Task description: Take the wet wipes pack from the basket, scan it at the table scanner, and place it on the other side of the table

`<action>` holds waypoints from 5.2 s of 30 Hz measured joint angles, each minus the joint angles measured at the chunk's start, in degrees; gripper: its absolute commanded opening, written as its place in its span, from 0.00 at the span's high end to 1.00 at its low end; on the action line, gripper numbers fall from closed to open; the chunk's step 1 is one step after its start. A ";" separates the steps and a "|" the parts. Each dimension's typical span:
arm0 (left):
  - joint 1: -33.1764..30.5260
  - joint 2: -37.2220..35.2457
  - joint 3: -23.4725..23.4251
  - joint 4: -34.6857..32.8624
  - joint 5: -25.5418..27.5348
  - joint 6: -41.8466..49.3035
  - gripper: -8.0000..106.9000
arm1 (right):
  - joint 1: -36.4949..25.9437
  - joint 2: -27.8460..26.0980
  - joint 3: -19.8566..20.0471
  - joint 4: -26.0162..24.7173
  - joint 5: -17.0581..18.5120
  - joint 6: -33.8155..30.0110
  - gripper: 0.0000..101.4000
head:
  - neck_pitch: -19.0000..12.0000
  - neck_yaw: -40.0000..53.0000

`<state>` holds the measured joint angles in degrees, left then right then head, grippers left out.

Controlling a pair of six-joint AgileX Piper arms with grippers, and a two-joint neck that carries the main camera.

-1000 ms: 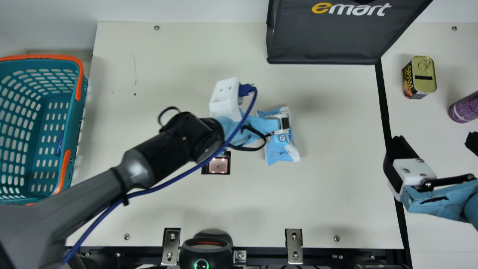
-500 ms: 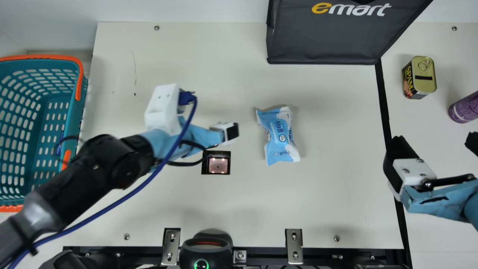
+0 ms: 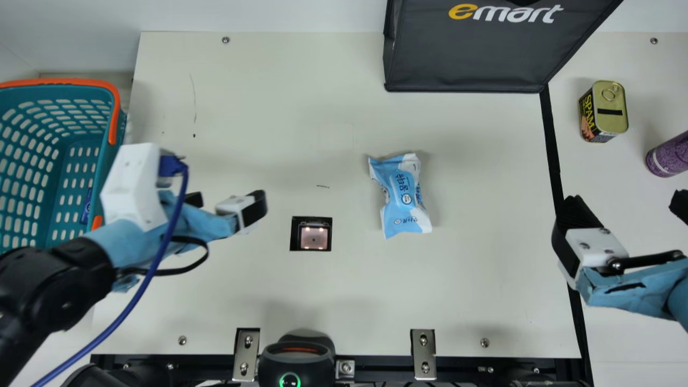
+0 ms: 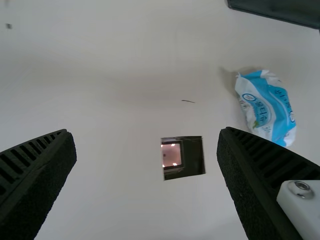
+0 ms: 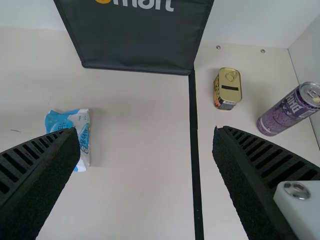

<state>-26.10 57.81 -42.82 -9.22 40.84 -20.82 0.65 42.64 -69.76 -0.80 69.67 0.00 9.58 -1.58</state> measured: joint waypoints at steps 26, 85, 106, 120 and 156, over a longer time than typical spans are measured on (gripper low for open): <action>13.07 -15.19 -4.52 2.27 18.86 10.23 0.15 | 0.00 0.00 0.00 0.00 0.00 0.00 0.06 | 0.09 0.00; 13.07 -15.19 -4.52 2.27 18.91 10.23 0.15 | 22.56 35.94 1.82 5.84 -8.00 11.49 0.06 | 0.00 0.00; 13.07 -15.19 -4.52 2.27 18.91 10.23 0.15 | 28.85 47.77 1.86 0.80 -14.17 24.13 0.06 | 0.09 0.00; 13.07 -15.19 -4.52 2.27 18.91 10.23 0.15 | 30.36 52.72 4.20 -0.79 -18.06 27.45 0.06 | 0.00 0.00; 13.07 -15.19 -4.52 2.27 18.91 10.23 0.15 | 31.01 55.42 5.98 -2.87 -18.51 31.00 1.00 | 0.00 0.00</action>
<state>-13.03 42.62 -47.34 -6.95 59.75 -10.59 31.66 98.07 -63.77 -3.66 51.17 31.00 9.58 -1.58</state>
